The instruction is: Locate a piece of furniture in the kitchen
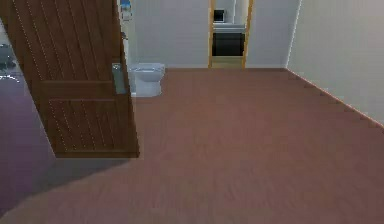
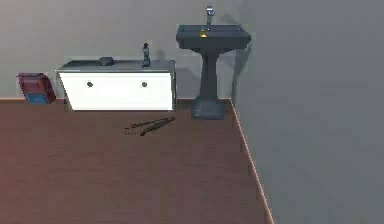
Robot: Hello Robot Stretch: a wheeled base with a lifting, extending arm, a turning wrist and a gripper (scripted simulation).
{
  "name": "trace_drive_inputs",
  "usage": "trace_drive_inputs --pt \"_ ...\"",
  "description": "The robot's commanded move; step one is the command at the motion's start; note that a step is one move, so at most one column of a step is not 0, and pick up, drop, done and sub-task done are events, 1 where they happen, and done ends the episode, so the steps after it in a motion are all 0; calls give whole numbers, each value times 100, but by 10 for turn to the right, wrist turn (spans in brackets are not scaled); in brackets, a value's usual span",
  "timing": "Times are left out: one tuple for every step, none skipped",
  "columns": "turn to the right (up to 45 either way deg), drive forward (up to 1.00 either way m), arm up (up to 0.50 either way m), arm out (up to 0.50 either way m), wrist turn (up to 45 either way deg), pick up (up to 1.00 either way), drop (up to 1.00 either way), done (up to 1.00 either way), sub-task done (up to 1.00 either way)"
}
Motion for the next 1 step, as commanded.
trace_drive_inputs --pt "90 0 0 0 0 0 0 0 0"
